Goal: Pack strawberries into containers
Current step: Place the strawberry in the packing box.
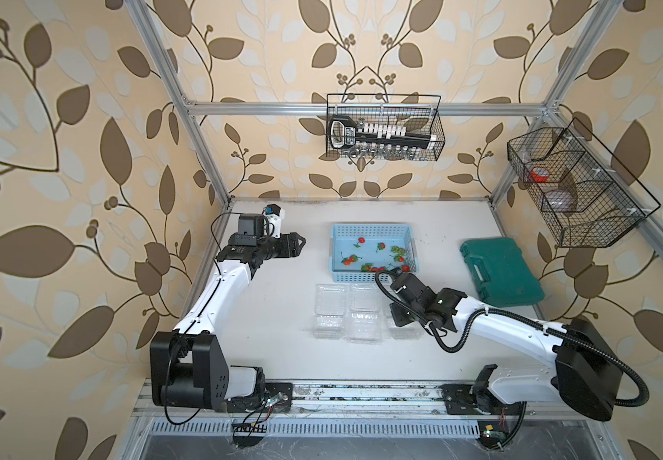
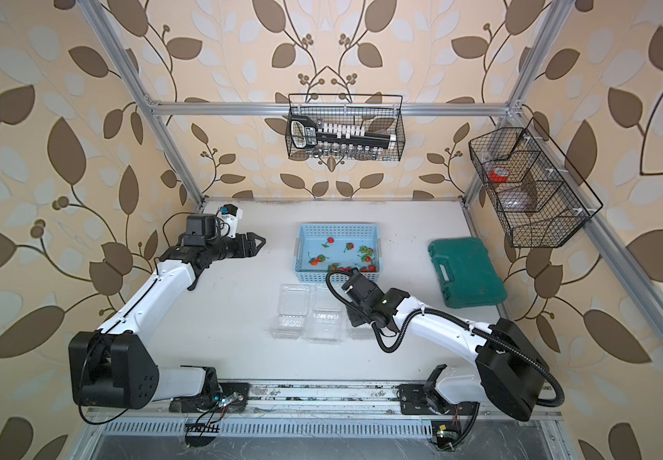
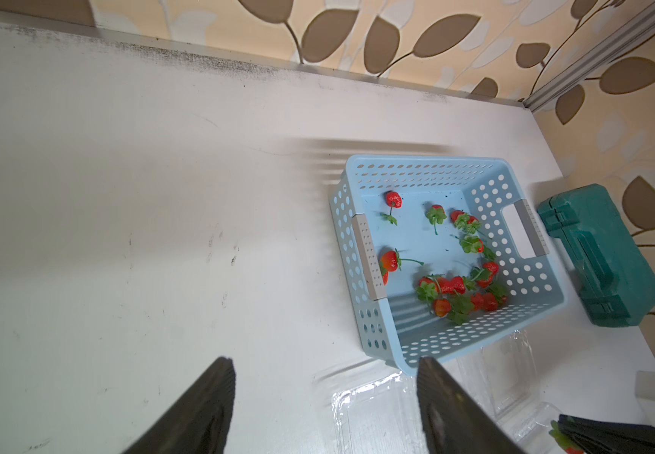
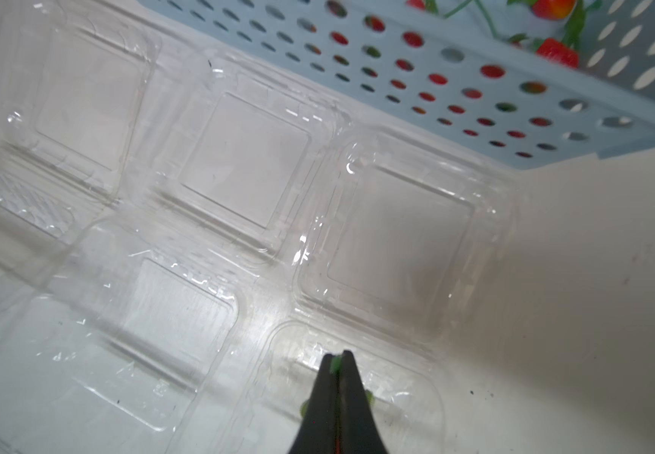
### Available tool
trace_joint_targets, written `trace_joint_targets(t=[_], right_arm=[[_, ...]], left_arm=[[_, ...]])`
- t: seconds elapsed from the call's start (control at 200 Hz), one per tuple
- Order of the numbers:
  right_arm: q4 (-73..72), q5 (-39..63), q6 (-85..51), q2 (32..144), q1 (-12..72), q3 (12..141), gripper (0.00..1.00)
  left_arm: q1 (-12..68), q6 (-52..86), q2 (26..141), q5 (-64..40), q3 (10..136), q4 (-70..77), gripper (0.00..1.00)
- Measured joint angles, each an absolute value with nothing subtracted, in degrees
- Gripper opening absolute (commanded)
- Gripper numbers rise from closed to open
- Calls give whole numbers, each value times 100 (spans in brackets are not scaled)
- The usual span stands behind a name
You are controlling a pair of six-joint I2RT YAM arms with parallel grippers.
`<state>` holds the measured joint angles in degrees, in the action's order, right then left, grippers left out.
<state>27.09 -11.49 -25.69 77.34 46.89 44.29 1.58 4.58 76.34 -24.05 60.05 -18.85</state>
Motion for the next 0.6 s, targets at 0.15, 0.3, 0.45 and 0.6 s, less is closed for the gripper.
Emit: trace_joint_targets(t=[0.15,0.3,0.45,0.6], right_arm=[[2567,-1103,-2803,7979,4764,4338,13],[2519,-1070,-2875,8042,4764,4338,27],[2611,-1179,-2840,8023,4757,4351,35],[2777,-1260,-2668,7924,4449,4707,37]], left_arm=[[158,460,7572,-2405,6003,-1874,75],[185,458,7557,-2397,6003,-1874,75],[196,456,7557,-2401,6003,-1879,75],[196,456,7557,-2399,6003,-1885,75]])
